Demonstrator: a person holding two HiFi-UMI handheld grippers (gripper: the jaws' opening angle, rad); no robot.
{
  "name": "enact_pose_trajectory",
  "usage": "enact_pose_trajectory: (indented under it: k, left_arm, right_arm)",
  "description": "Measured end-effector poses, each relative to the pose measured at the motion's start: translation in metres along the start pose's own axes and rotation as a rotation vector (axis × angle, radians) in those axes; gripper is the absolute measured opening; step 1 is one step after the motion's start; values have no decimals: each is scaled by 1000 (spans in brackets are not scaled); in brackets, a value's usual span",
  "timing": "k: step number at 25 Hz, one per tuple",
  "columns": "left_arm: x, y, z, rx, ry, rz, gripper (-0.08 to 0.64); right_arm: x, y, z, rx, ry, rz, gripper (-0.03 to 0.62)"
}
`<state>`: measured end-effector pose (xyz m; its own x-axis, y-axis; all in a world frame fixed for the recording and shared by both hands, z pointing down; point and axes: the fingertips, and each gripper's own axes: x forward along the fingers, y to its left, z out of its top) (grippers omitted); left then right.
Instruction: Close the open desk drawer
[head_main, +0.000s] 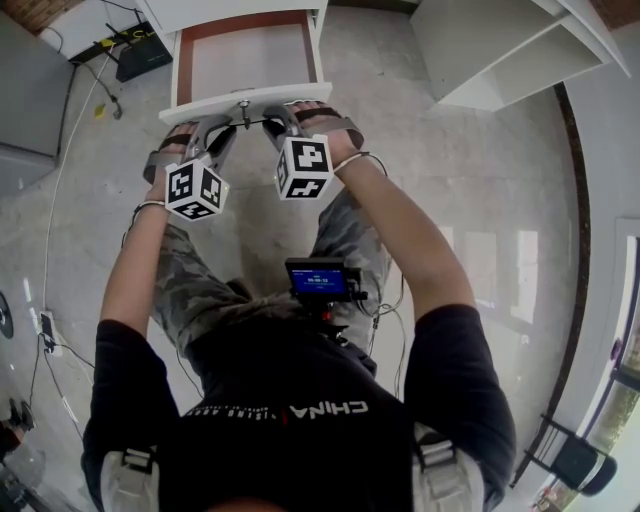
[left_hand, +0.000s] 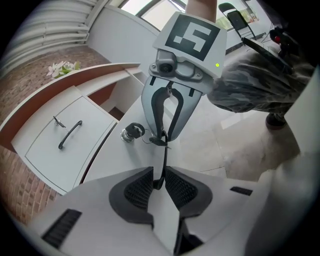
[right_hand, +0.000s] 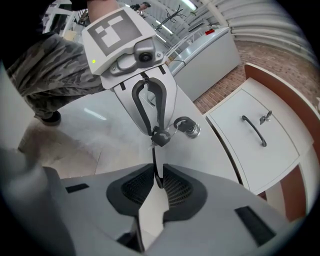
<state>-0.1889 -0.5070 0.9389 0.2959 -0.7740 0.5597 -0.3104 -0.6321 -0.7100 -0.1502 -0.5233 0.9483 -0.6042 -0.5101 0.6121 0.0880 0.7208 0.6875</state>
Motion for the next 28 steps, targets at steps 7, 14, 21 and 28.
enact_pose_trajectory:
  k: [7,14,21,28]
  left_arm:
    - [-2,15,-7,-55,0,0,78]
    - [5,24,-15,-67,6,-13,78]
    - [29,49,-25,-108,20,-14,78]
    - [58,68,-36,-98,38,-20,77]
  right_arm:
    - [3,-11,8,47,-24,5,64]
    - [14,-19,9,67,-17,10,63]
    - [37,-45,1,91,-12,15,63]
    - [63,-67,-10,93,-25,11,64]
